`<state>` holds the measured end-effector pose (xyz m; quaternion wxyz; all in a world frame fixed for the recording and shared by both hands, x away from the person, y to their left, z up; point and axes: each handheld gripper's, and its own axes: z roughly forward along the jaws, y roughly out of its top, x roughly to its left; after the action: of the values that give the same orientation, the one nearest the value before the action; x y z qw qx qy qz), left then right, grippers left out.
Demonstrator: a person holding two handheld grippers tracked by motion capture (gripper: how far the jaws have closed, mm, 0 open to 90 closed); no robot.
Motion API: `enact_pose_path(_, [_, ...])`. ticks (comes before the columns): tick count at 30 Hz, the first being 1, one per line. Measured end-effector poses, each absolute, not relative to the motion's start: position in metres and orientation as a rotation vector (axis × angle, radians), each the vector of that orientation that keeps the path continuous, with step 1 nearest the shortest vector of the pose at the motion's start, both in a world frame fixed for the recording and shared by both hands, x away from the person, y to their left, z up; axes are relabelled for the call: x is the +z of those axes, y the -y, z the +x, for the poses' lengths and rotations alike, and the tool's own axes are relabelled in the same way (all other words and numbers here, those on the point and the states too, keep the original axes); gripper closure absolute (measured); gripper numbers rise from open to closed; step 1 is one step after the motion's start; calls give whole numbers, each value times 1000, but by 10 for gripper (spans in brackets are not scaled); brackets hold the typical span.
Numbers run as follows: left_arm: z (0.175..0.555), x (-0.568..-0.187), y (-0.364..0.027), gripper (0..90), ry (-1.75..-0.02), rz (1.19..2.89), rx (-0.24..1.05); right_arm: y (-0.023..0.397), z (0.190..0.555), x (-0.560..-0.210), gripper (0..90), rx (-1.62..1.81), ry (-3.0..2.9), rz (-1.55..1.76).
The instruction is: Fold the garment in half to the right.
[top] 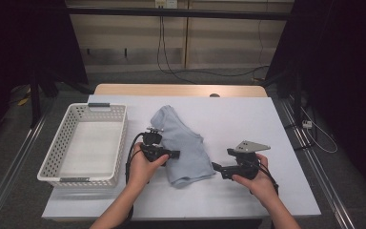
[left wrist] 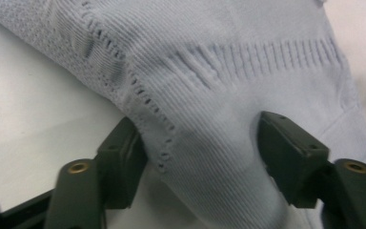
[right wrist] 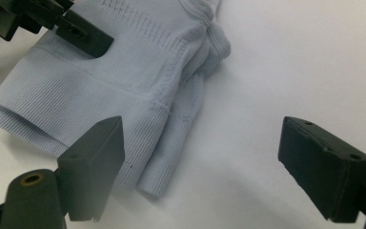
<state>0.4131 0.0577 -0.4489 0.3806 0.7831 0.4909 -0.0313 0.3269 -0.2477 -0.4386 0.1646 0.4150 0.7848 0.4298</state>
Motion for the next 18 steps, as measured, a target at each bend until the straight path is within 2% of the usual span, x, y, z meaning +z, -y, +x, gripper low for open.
enact_pose_path(11, [421,-451,-43,463,-1294,1934,-118,250,326,-438,162,1225,-2230,1194])
enact_pose_path(18, [422,-448,-40,704,-1319,1898,-134,251,326,-439,162,1223,-2230,1197])
